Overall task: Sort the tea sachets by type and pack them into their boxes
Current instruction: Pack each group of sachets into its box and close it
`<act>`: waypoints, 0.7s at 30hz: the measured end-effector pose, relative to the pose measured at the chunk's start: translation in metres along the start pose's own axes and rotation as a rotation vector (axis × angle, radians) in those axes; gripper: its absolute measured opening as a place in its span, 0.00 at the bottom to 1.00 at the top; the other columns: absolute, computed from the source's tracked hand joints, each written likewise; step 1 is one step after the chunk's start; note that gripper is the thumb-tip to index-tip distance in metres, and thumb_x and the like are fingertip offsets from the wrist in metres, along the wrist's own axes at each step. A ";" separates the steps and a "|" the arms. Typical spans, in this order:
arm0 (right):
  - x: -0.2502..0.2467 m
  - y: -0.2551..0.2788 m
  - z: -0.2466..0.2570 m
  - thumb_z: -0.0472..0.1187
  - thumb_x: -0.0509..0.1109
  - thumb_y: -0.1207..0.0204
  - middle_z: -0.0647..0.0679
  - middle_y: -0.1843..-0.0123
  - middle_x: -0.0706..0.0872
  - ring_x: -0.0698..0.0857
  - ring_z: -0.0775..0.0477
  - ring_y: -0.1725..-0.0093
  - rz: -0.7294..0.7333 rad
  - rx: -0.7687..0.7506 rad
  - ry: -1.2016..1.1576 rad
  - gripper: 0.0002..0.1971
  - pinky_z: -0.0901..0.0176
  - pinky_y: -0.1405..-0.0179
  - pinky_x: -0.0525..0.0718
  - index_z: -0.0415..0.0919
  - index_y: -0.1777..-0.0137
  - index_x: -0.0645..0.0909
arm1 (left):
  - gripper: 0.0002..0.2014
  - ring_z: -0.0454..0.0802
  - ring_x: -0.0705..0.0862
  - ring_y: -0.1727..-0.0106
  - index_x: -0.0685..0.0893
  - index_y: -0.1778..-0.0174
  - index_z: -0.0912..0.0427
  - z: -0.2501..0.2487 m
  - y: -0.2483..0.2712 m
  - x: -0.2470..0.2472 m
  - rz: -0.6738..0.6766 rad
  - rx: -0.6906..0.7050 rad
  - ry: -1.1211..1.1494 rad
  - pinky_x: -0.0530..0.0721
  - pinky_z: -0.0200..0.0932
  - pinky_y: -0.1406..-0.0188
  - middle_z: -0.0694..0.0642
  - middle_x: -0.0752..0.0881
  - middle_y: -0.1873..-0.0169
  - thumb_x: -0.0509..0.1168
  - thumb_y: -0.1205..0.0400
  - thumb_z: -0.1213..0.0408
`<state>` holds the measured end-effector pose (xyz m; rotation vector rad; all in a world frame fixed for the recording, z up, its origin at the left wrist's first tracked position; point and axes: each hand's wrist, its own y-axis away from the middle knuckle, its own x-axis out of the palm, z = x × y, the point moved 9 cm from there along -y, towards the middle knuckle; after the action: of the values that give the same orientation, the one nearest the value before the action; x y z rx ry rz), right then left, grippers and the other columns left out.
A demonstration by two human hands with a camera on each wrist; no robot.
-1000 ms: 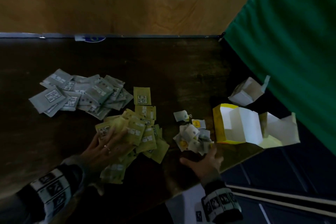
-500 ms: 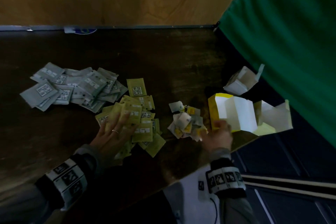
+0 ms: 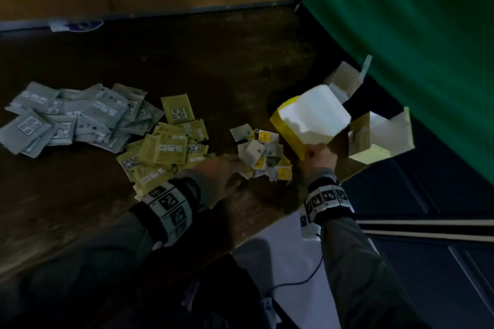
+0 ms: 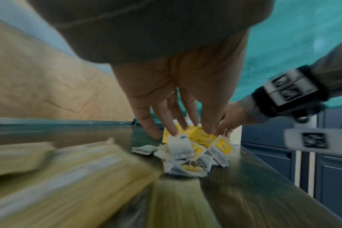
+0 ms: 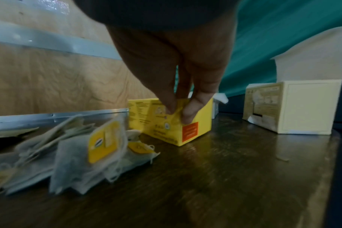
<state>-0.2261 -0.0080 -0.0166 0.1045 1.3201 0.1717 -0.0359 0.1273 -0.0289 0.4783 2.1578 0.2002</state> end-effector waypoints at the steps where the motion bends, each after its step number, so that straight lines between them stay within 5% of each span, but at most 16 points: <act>1: 0.003 -0.001 -0.003 0.32 0.62 0.24 0.35 0.43 0.85 0.83 0.37 0.52 0.026 0.001 -0.019 0.13 0.55 0.53 0.78 0.39 0.47 0.87 | 0.21 0.56 0.70 0.26 0.72 0.27 0.50 -0.001 -0.011 0.001 -0.009 -0.017 0.009 0.75 0.52 0.31 0.52 0.67 0.24 0.61 0.18 0.60; 3: -0.005 0.005 -0.007 0.32 0.62 0.23 0.38 0.34 0.80 0.82 0.35 0.41 -0.021 0.023 -0.111 0.15 0.53 0.44 0.79 0.40 0.40 0.85 | 0.27 0.58 0.63 0.22 0.65 0.22 0.51 -0.006 -0.033 -0.001 -0.021 -0.048 -0.004 0.70 0.53 0.28 0.54 0.59 0.20 0.62 0.18 0.61; 6: -0.029 0.036 -0.011 0.33 0.66 0.25 0.36 0.37 0.79 0.84 0.32 0.47 -0.297 0.014 -0.231 0.12 0.51 0.51 0.80 0.37 0.44 0.85 | 0.31 0.61 0.63 0.23 0.58 0.21 0.49 -0.009 -0.059 -0.002 -0.031 -0.146 -0.036 0.71 0.56 0.31 0.57 0.58 0.21 0.62 0.18 0.58; 11: 0.036 0.060 -0.013 0.45 0.72 0.27 0.40 0.38 0.81 0.83 0.38 0.42 0.099 0.057 -0.218 0.16 0.57 0.49 0.78 0.41 0.41 0.82 | 0.35 0.64 0.67 0.28 0.62 0.24 0.55 0.000 -0.080 0.005 -0.091 -0.341 0.030 0.77 0.58 0.39 0.61 0.61 0.25 0.67 0.24 0.46; 16: 0.038 0.057 -0.019 0.43 0.70 0.23 0.43 0.46 0.88 0.81 0.49 0.53 0.121 0.084 -0.328 0.10 0.71 0.59 0.69 0.39 0.45 0.85 | 0.31 0.66 0.72 0.31 0.67 0.28 0.61 0.011 -0.085 0.007 -0.144 -0.414 0.227 0.77 0.56 0.39 0.62 0.65 0.28 0.71 0.25 0.59; 21: 0.013 0.049 -0.013 0.43 0.74 0.26 0.48 0.52 0.89 0.82 0.55 0.57 0.155 -0.059 -0.415 0.08 0.76 0.64 0.74 0.42 0.49 0.86 | 0.17 0.58 0.82 0.40 0.80 0.36 0.56 0.020 -0.076 -0.006 -0.282 -0.471 0.409 0.79 0.43 0.50 0.60 0.81 0.38 0.66 0.22 0.60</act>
<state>-0.2384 0.0423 -0.0236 0.1821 0.8924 0.3038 -0.0367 0.0550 -0.0601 -0.1523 2.4351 0.6750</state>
